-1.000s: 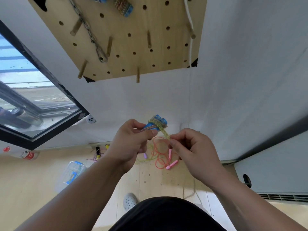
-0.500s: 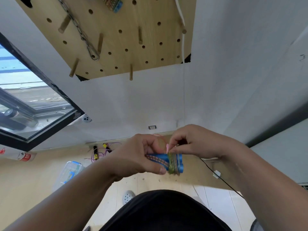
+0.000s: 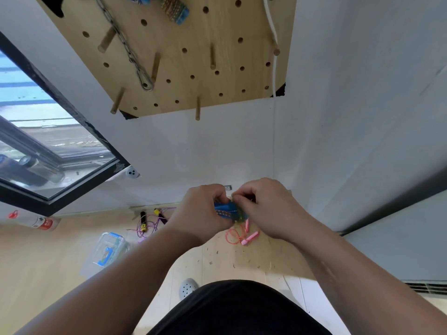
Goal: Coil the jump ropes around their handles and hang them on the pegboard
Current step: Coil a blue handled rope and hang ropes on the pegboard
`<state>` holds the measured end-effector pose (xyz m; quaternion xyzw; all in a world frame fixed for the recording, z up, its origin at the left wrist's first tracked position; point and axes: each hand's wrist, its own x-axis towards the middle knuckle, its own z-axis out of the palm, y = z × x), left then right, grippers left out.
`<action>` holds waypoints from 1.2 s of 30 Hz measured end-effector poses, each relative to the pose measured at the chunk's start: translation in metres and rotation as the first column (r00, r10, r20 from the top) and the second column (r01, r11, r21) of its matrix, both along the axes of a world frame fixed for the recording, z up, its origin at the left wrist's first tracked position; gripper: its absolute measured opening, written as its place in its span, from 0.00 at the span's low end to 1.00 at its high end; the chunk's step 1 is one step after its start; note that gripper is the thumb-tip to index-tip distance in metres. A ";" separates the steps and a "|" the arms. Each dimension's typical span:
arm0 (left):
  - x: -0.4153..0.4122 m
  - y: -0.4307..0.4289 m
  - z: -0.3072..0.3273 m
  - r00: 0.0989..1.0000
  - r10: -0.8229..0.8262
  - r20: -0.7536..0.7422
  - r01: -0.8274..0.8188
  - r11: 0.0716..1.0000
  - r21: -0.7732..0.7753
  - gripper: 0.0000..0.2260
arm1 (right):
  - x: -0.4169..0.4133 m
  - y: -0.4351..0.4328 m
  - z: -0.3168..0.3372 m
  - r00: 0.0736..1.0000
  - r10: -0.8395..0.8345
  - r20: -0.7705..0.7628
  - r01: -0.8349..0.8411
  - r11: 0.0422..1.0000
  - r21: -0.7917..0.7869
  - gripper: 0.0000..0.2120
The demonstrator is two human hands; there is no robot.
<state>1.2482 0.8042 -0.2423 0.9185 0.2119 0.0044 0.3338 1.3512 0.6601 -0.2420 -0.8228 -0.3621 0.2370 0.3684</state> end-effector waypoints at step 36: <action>-0.022 -0.013 0.010 0.979 -0.165 -0.121 0.093 0.886 -0.455 0.14 | 0.032 -0.022 -0.014 0.931 0.362 -0.056 -0.366 0.916 -0.164 0.05</action>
